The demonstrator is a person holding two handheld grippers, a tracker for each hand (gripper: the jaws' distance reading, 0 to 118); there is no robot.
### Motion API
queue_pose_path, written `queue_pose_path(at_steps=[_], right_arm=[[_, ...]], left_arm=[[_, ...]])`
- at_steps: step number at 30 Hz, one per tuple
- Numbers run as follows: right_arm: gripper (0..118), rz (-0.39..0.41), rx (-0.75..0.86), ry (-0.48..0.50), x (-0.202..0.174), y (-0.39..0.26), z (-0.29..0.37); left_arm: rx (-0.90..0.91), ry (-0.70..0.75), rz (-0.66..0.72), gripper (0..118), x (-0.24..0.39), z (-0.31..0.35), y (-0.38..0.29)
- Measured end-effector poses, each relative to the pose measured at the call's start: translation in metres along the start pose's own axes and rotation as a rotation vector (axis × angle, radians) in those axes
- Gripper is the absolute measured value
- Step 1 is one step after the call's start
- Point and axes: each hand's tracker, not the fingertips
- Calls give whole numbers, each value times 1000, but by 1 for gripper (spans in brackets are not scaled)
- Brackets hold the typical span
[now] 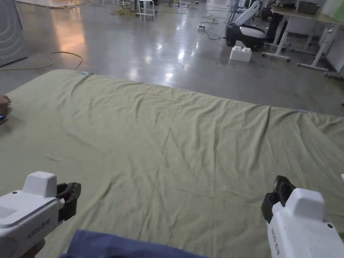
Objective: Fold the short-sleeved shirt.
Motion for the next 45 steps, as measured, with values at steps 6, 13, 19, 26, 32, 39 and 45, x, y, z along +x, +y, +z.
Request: queue_pose_path(at_steps=[6,13,19,26,32,39,45], right_arm=[[4,7,-44,14,-4,-10,0],[4,5,-92,29,-8,-21,1],[4,8,-109,27,-11,-25,4],[4,5,-136,30,-13,-31,5],[4,9,-149,33,-13,-33,6],[4,8,-143,27,-3,-30,7],[4,1,-129,18,9,-29,5]], left_arm=[[-249,-170,214,85,-71,-24,-35],[-379,-442,560,86,-103,-59,-81],[-428,-670,784,85,-96,-86,-108],[-505,-544,708,14,-74,-97,-113],[-446,-552,649,10,-68,-82,-97],[-387,-500,601,9,-79,-68,-71],[-364,-319,446,9,-95,-39,-37]])
